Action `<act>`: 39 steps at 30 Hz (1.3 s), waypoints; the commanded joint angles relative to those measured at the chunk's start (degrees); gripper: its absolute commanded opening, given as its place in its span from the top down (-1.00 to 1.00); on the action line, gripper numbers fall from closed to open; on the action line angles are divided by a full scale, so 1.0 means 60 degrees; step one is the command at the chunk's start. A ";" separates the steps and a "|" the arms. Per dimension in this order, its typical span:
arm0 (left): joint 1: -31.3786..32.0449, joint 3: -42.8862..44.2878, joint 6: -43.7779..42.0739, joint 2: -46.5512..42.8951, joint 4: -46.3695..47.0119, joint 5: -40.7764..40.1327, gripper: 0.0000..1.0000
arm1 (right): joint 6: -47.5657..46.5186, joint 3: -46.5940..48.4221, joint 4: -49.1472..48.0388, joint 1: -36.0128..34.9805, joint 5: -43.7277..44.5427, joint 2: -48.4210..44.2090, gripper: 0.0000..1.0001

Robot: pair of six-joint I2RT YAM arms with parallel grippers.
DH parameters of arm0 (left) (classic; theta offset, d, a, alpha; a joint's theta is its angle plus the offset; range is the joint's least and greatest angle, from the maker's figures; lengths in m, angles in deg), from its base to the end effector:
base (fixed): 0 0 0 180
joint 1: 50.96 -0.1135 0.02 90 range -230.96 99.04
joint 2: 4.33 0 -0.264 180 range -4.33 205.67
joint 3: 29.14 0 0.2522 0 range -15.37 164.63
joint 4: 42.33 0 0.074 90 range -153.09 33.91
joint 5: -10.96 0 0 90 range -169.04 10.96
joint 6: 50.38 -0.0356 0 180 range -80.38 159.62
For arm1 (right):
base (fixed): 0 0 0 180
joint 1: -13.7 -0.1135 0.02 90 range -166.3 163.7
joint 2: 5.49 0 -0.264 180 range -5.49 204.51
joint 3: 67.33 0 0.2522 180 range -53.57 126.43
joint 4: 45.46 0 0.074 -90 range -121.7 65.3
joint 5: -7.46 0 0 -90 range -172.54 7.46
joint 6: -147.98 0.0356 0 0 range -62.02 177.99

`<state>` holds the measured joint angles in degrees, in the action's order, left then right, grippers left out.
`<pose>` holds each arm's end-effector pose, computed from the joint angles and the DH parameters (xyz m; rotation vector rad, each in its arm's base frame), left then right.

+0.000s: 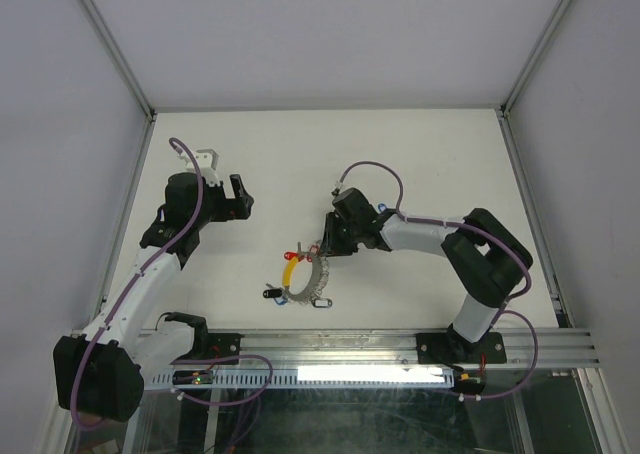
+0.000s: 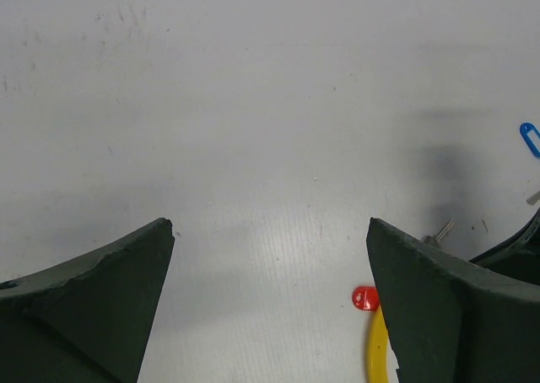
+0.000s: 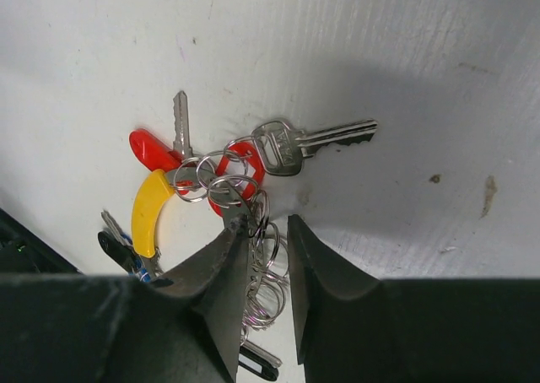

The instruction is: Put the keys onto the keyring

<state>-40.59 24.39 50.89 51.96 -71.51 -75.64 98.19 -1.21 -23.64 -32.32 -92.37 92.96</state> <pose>0.2144 -0.0414 0.2630 0.0184 2.1405 -0.2854 0.2288 0.2458 0.1513 -0.2115 2.6889 0.7653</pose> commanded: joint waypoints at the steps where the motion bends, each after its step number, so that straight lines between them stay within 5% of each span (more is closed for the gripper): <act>1: -0.0101 0.0359 -0.0093 -0.0040 0.0307 0.0222 -0.91 | 0.0187 -0.0032 -0.0592 -0.0062 -0.0036 0.0066 0.45; 7: -0.0103 0.0347 -0.0097 -0.0036 0.0309 0.0225 -0.92 | 0.0162 -0.0081 -0.0828 -0.0063 -0.0207 0.0163 0.57; 16: -0.0091 0.0350 -0.0012 -0.0048 0.0359 0.0337 -0.92 | -0.0391 -0.0303 -0.1031 -0.0064 -0.0049 -0.0418 1.00; 39: -0.0102 0.0197 0.0847 -0.1126 0.2459 0.1407 -0.98 | -0.6710 0.0820 0.1178 -0.0074 0.1291 -0.4411 1.00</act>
<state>-40.59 24.02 55.30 45.27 -61.39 -71.38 67.48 -1.01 -17.94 -32.37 -88.00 71.61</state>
